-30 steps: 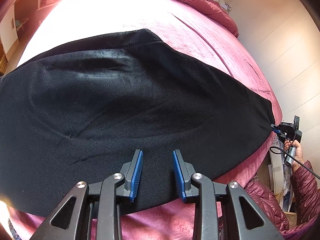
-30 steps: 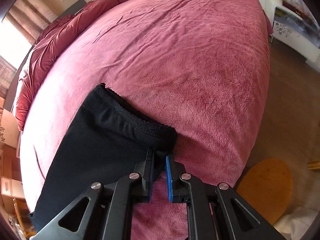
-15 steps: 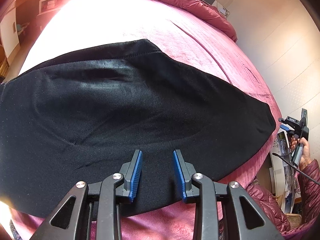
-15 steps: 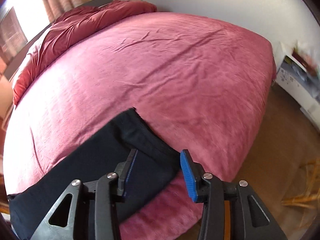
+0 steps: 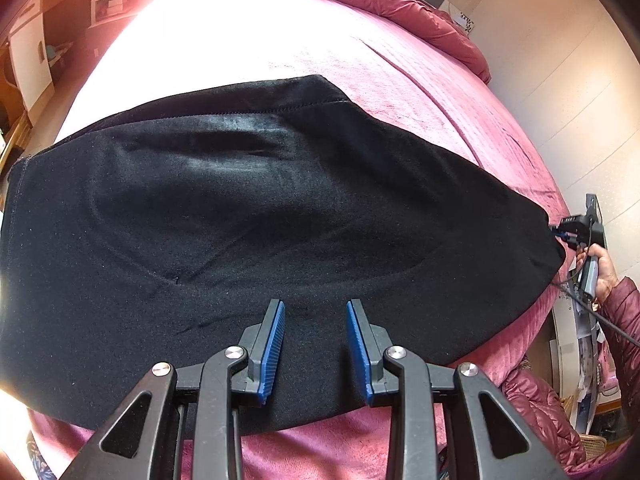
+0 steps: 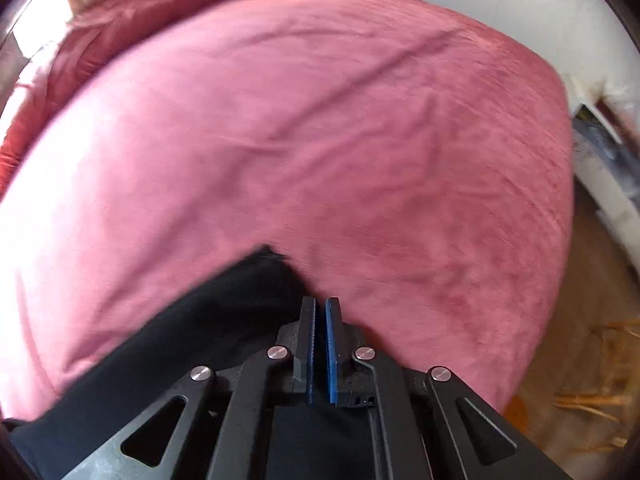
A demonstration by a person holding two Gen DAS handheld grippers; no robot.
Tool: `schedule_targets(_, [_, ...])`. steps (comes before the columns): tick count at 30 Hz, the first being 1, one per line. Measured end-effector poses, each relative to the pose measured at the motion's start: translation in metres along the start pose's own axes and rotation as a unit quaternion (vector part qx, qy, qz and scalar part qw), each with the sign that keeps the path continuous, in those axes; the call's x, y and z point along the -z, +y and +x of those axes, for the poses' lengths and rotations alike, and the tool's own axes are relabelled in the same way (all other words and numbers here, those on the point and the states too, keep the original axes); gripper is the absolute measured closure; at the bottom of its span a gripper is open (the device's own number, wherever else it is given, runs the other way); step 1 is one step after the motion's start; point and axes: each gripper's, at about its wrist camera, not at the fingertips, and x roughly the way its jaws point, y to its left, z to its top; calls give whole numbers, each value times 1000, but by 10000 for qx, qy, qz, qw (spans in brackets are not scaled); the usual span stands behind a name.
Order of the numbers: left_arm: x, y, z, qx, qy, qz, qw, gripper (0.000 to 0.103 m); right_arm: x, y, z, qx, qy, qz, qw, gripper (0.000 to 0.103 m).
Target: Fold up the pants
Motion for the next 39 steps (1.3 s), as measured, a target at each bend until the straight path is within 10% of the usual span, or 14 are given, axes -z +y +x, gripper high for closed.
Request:
schedule_targets(9, [3,5,-4,-110,-227,-107,9996,71,12,13,-50,-29,-753,-431,9962,97])
schedule_targets(12, [2,9,-7,-148,-380,-127,9991,70,19,60,-77,-736,-854,-952,9891,74])
schedule_targets(14, [2,13,-9,-121,-427,-167,9989,70,31,104,-95,-1459,-779,-1425,9759,53])
schedule_targets(21, [4,18,-14,-142,-569,-145,9982,70,119,296,-127,-3883,371,-3204,8632,56])
schedule_targets(27, [6,24,-19,-133,-668,-57,9977,70,193,418,-128,-4457,1181,-4023,7909,57])
schedule_targets(34, [-1,35,-20,-97,-749,-120,9971,70,211,481,-84,-4170,1747,-4297,7816,59])
schedule_targets(39, [-5,45,-15,-102,-716,-204,9972,70,224,492,-87,-4080,1741,-4523,7737,95])
